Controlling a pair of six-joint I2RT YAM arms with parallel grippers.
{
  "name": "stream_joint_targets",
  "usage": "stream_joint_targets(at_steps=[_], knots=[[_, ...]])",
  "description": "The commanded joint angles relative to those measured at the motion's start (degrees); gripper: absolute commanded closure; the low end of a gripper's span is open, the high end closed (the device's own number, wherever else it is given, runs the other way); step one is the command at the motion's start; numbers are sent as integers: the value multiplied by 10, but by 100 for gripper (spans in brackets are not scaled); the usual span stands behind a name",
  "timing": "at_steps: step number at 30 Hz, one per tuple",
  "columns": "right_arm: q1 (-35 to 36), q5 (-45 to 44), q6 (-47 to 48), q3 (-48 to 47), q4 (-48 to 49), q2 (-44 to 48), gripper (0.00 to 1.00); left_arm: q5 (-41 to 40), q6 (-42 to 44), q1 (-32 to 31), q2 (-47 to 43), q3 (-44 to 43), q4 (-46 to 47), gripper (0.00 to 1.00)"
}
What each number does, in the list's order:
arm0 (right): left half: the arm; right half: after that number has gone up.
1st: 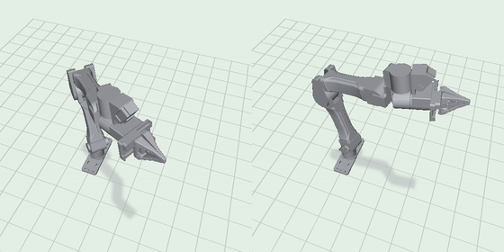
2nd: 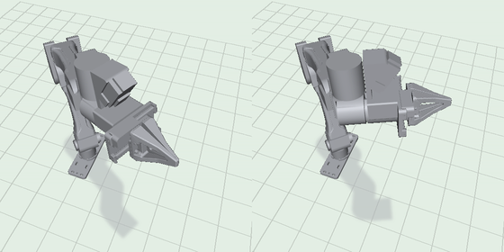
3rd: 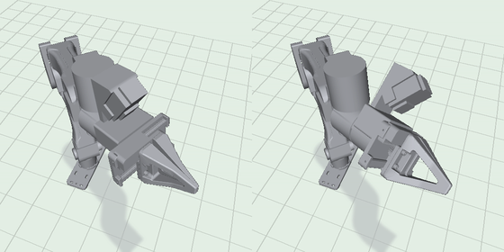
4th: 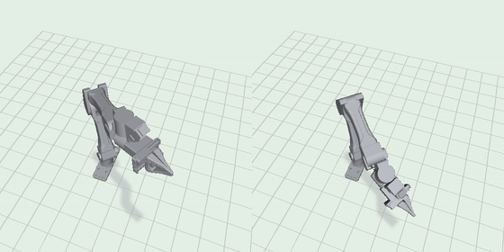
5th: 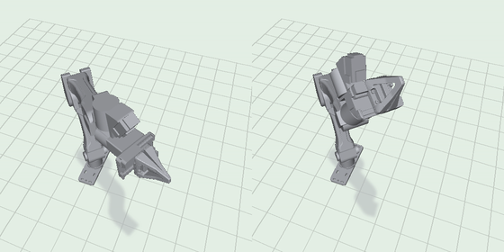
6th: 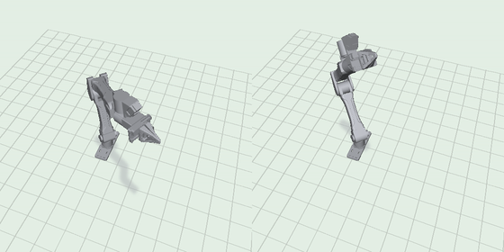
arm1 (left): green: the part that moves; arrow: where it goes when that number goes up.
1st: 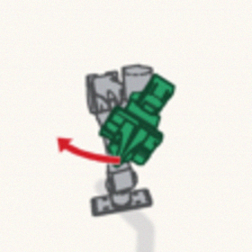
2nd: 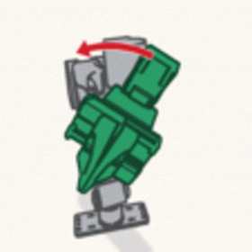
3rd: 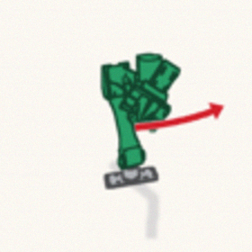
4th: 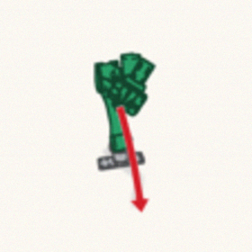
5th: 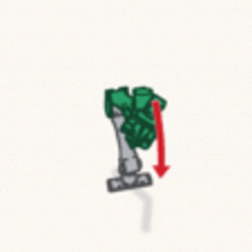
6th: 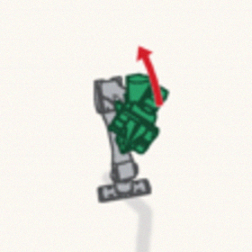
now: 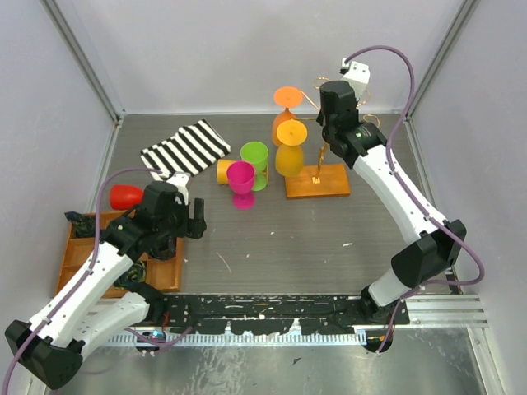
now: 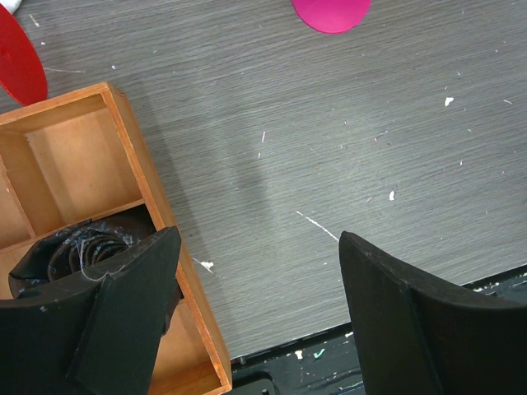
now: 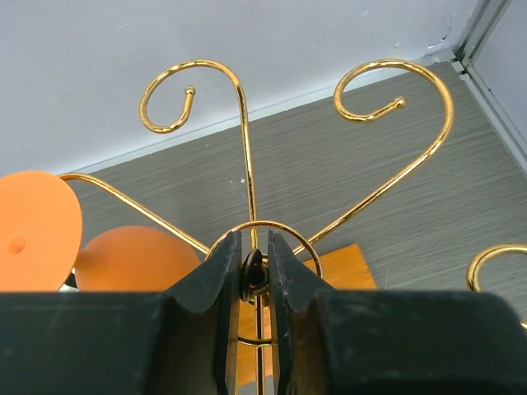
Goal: Place the wine glass upside down on the wine glass rack
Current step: Adjust the wine rack at the center of the board, then pick up the wine glass at the center of the board.
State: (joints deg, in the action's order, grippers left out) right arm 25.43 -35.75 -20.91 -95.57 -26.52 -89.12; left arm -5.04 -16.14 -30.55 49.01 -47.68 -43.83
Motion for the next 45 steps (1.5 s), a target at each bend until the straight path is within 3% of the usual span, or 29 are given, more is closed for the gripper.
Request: stream_joint_targets(at_steps=[1,4,9,12,19,24,28,31,37,43,45], knots=[[4,-50,-34,-39,95,27,99,0,-1,-1,-7,1,11,15],[6,-44,-30,-23,99,32,95,1,-1,-1,-6,0,11,15],[5,-31,-17,-4,116,50,65,1,-1,-1,-8,1,11,14],[6,-31,-9,-15,111,54,54,0,-1,-1,-9,1,11,14],[6,-29,25,-41,95,65,44,-18,-2,-2,-28,5,14,14],[5,29,86,13,114,142,33,-64,0,-1,-63,4,27,13],[5,109,102,75,116,229,32,-65,13,-1,-96,3,89,9],[5,144,98,134,105,298,32,-58,4,-1,-89,-5,162,16],[5,157,54,268,103,435,31,-41,-23,-1,63,-77,214,18],[5,189,30,326,57,516,31,-42,-50,-1,164,-122,261,18],[5,192,24,339,38,534,31,-46,-56,-1,189,-138,271,23]])
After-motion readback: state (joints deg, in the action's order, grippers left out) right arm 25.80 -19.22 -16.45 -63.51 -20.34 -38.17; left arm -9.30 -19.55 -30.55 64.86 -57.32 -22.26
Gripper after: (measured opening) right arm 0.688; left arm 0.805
